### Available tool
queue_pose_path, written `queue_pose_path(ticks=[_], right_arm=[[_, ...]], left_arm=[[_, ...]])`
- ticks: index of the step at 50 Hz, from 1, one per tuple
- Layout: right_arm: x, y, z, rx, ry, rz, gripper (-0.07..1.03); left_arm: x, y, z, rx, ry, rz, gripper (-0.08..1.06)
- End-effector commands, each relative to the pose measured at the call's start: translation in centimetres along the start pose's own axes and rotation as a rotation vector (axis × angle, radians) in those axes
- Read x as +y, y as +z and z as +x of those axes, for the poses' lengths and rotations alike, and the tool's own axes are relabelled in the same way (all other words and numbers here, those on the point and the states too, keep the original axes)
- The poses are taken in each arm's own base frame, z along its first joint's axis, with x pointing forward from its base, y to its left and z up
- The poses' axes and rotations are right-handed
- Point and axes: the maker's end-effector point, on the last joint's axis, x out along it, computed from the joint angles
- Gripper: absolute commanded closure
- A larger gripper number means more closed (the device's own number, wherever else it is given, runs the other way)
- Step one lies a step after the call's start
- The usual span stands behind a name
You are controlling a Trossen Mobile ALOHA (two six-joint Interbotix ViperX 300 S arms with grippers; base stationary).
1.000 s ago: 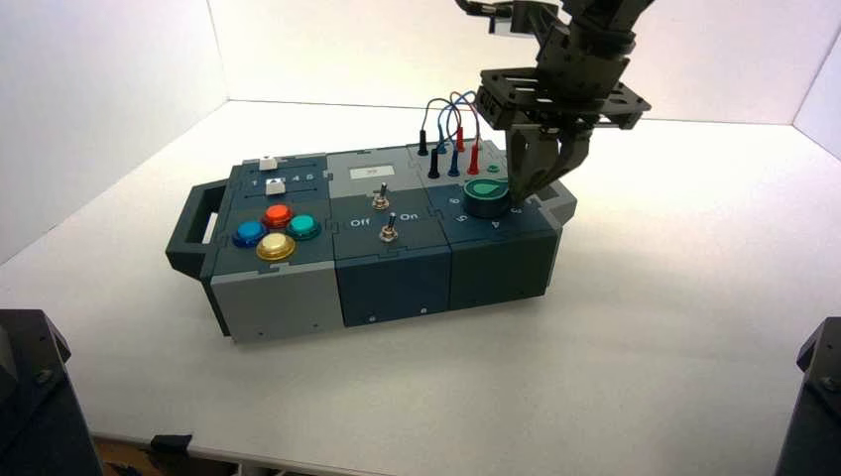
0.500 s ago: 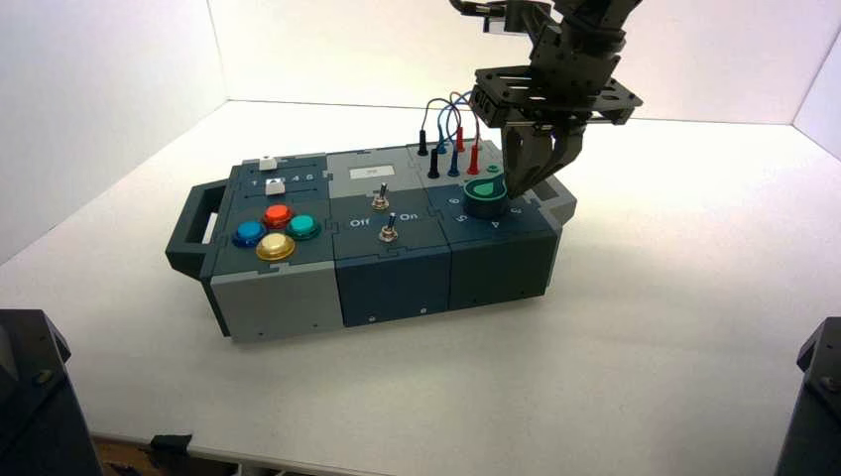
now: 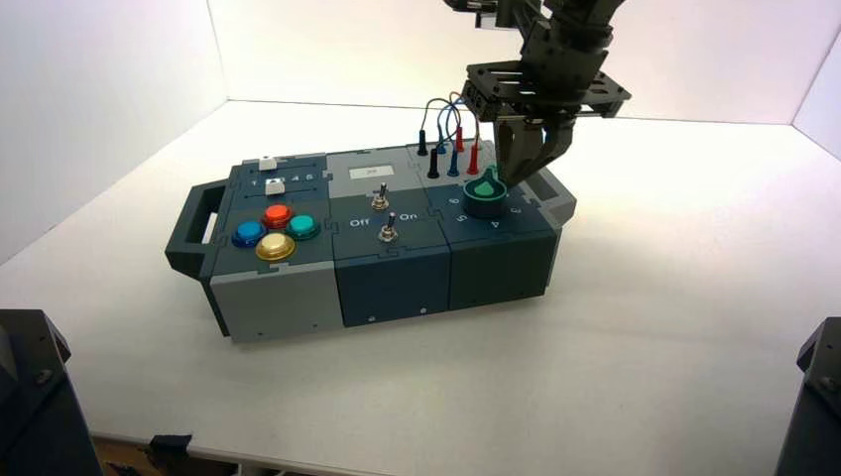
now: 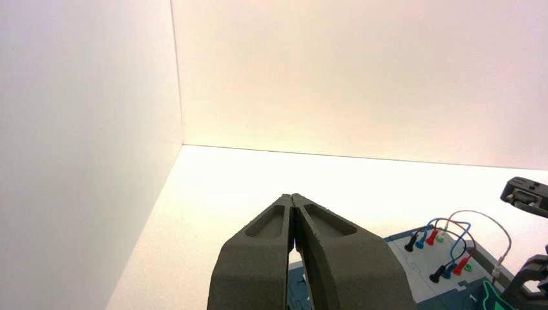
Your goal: Turn the knob to position 1.
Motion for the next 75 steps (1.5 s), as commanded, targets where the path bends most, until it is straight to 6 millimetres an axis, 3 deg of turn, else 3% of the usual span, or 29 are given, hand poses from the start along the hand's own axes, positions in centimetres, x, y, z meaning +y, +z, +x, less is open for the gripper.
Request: queue_pose_path(ticks=[1, 75], right_arm=[[0.6, 1.8, -0.8, -0.049, 0.01, -0.008, 0.98], [0.8, 3.2, -0.8, -0.058, 0.008, -0.019, 0.98]], left_arm=[[-0.1, 0.7, 0.0, -0.012, -0.001, 0.003, 1.01], [0.0, 0.7, 0.1, -0.011, -0.001, 0.003, 1.01]])
